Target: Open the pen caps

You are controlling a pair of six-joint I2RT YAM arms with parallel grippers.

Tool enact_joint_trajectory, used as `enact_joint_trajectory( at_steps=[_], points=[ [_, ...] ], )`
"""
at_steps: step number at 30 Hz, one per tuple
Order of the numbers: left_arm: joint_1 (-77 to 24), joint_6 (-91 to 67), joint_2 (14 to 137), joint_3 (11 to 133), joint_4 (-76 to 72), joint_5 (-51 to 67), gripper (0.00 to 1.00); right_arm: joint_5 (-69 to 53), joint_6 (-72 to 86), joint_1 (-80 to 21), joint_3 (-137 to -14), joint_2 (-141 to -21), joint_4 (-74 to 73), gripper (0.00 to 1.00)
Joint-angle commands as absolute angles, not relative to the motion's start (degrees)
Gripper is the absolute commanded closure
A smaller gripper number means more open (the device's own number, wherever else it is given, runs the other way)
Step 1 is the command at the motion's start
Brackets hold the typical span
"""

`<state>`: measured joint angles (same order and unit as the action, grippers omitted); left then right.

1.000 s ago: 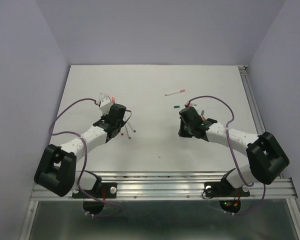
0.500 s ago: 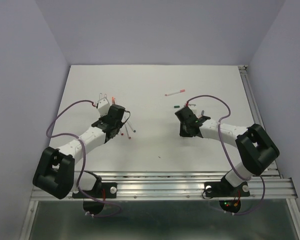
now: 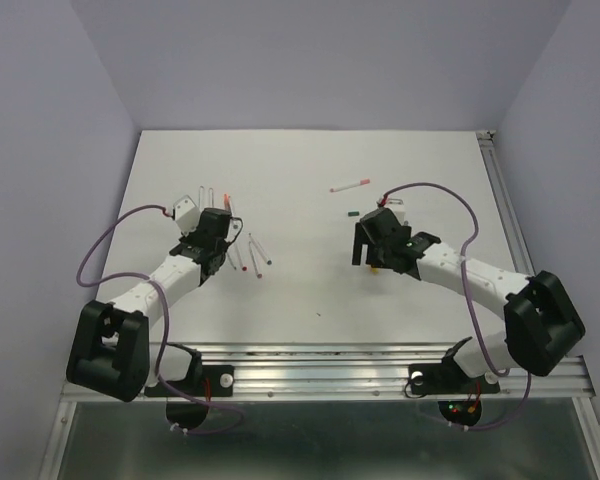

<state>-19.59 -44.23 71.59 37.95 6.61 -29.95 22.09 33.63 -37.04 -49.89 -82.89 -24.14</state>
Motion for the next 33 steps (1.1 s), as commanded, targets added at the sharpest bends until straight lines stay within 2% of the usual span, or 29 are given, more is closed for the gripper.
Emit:
enact_joint_trajectory(
  at_steps=[1, 10, 13, 14, 18, 21, 24, 25, 26, 27, 28, 33],
  points=[
    [-16.5, -41.0, 74.1, 38.0, 1.6, -30.4, 1.0, 22.7, 32.3, -36.7, -51.1, -75.8, -24.4, 0.01],
    [-12.9, -40.2, 83.0, 40.3, 0.7, -25.3, 1.0, 22.4, 30.6, -36.7, -48.2, -67.7, -23.3, 0.0],
    [-12.9, -40.1, 84.2, 40.4, 0.9, -24.5, 0.95, 23.3, 30.9, -36.7, -47.7, -67.5, -23.8, 0.0],
    [-12.9, -39.8, 84.5, 40.4, 1.1, -24.3, 0.87, 23.4, 31.2, -36.7, -47.6, -67.7, -24.0, 0.0],
    [-12.9, -39.3, 83.7, 40.6, 1.8, -23.2, 0.71, 23.4, 31.6, -36.7, -47.5, -67.9, -24.1, 0.0],
    [-12.9, -38.3, 80.7, 40.4, 2.3, -22.4, 0.45, 23.4, 31.7, -36.7, -47.6, -67.8, -24.1, 0.0],
    [-12.9, -36.9, 76.6, 40.2, 2.4, -20.8, 0.27, 23.6, 31.8, -36.7, -47.6, -67.3, -23.9, 0.0],
    [-12.9, -36.5, 74.3, 40.4, 2.5, -20.0, 0.26, 23.9, 31.8, -36.7, -47.6, -66.8, -23.8, 0.0],
    [-13.0, -36.0, 73.1, 40.8, 2.3, -18.8, 0.08, 24.0, 31.8, -36.7, -47.6, -66.5, -23.7, 0.0],
    [-13.3, -35.1, 72.2, 41.1, 1.9, -16.5, 0.07, 24.2, 31.8, -36.7, -47.6, -66.3, -23.7, 0.0],
    [-14.1, -33.1, 70.6, 42.2, 1.0, -15.0, 0.01, 24.3, 31.7, -36.7, -47.6, -65.7, -23.6, 0.0],
    [-21.0, -22.1, 71.5, 49.1, -4.5, -6.4, 0.01, 26.1, 33.2, -36.7, -47.2, -64.3, -23.1, 0.0]
  ],
)
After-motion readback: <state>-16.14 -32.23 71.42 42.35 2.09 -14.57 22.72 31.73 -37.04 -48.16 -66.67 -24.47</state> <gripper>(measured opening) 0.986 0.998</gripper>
